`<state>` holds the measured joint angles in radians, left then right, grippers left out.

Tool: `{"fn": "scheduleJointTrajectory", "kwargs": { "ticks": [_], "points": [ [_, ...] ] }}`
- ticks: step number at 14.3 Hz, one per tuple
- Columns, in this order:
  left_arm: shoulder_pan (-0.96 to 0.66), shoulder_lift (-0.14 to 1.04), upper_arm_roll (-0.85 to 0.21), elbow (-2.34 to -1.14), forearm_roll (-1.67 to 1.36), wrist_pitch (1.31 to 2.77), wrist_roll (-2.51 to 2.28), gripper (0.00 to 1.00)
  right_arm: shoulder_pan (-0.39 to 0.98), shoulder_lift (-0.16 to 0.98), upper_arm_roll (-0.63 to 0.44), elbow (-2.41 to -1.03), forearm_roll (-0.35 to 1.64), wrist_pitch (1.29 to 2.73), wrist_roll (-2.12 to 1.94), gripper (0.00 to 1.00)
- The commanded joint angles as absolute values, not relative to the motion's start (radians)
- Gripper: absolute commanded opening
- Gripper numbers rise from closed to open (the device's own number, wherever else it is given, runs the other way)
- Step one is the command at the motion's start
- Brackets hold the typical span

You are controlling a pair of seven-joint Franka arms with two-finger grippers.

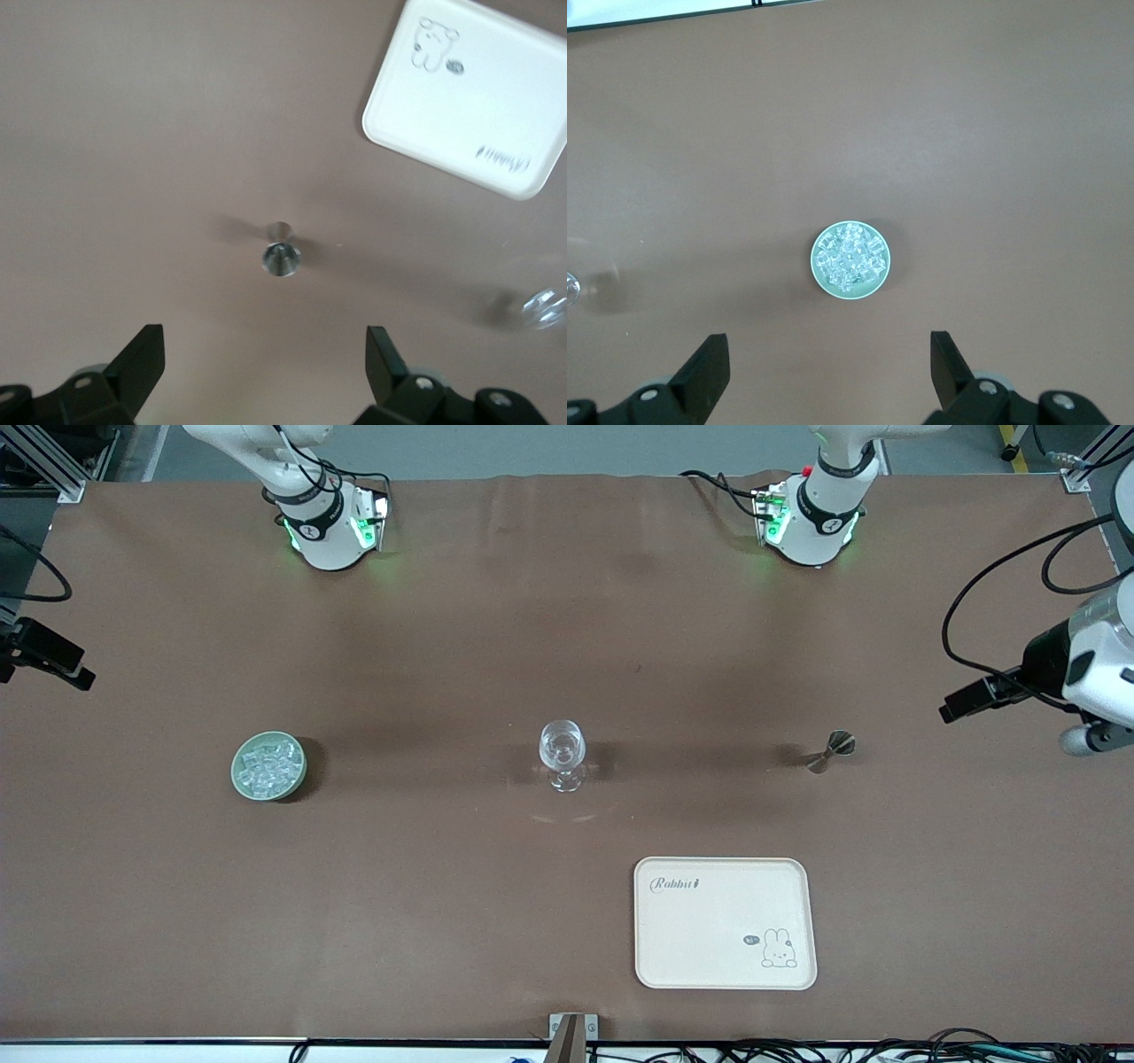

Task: Pour wine and add ice with both arms

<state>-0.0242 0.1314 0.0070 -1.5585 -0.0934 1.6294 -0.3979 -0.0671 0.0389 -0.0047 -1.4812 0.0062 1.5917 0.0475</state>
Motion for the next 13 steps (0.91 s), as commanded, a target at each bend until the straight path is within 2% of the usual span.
{"fn": "scheduleJointTrajectory", "kwargs": {
  "ticks": [1, 5, 10, 13],
  "points": [
    [-0.023, 0.179, 0.054, -1.54, -0.156, 1.632, -0.555, 1.0, -0.075, 0.04, 0.002, -1.581, 0.02, 1.685, 0.046, 1.0],
    [-0.018, 0.261, 0.096, -1.554, -0.245, 1.577, -0.751, 1.0, -0.068, 0.044, 0.002, -1.753, 0.02, 1.868, 0.04, 1.0],
    [-0.012, 0.325, 0.313, -1.644, -0.575, 1.537, -0.764, 1.0, -0.066, 0.113, 0.002, -1.942, 0.018, 2.158, 0.038, 1.0],
    [-0.011, 0.383, 0.382, -1.693, -0.737, 1.54, -0.758, 1.0, -0.066, 0.15, 0.002, -2.045, 0.018, 2.302, 0.04, 1.0]
  ]
}}
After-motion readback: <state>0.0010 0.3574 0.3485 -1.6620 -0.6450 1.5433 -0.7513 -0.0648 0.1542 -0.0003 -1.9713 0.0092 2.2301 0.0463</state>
